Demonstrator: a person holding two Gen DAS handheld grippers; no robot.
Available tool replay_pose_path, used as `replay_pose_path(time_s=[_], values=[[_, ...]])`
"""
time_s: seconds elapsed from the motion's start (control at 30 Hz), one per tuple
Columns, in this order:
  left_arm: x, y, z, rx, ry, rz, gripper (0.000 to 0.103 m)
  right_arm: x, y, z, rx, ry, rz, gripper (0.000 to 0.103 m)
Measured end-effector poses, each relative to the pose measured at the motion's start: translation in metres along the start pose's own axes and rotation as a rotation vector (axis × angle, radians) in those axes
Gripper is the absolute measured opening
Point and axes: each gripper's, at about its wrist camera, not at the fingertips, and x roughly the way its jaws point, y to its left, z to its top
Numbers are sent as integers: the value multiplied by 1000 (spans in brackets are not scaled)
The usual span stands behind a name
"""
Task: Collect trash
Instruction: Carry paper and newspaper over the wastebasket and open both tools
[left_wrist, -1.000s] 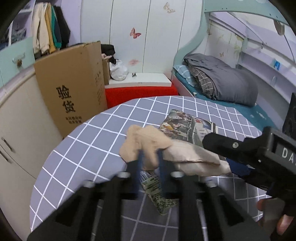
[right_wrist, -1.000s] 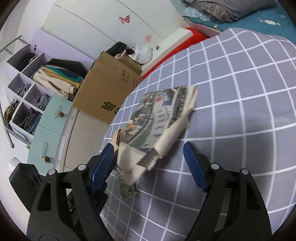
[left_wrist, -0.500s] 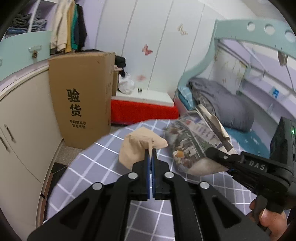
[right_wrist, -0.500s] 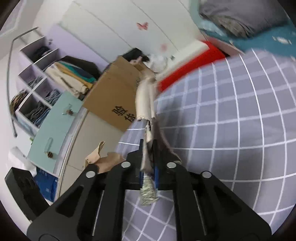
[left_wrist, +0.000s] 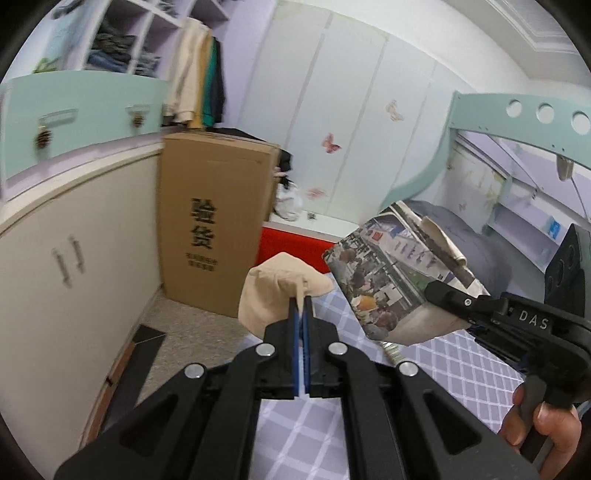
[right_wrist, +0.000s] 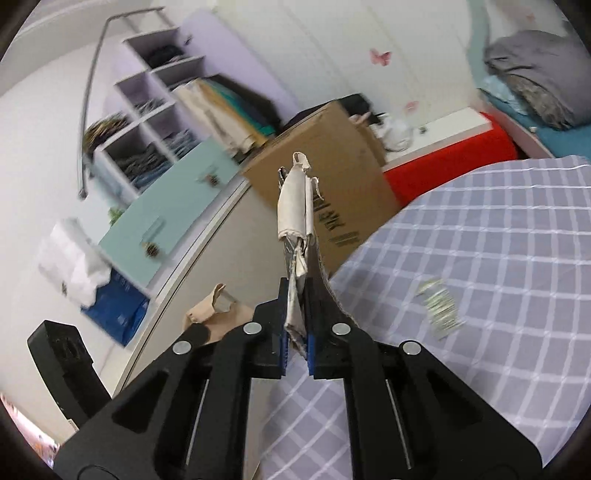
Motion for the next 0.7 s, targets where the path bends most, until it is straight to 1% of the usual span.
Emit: replay_pose_path(time_s=[0.13, 0.27, 0.43, 0.53, 0.6, 0.7], values=[[-31, 44, -9, -36, 6, 67, 1, 22, 41, -29, -47, 68, 47, 7], [-56, 92, -20, -72, 20, 142, 1, 48, 81, -69, -98, 159, 95, 7], [-77, 155, -51, -130, 70, 240, 1, 83, 122, -122, -156, 272, 133, 7], [-76, 186, -75, -173, 120, 279, 2, 102, 138, -151, -187, 323, 134, 7], [-74, 208, -92, -211, 159, 299, 2, 118, 146, -177, -232, 349, 113, 7], [-67, 237, -116, -269, 217, 302, 2, 136, 150, -205, -273, 378, 78, 7]])
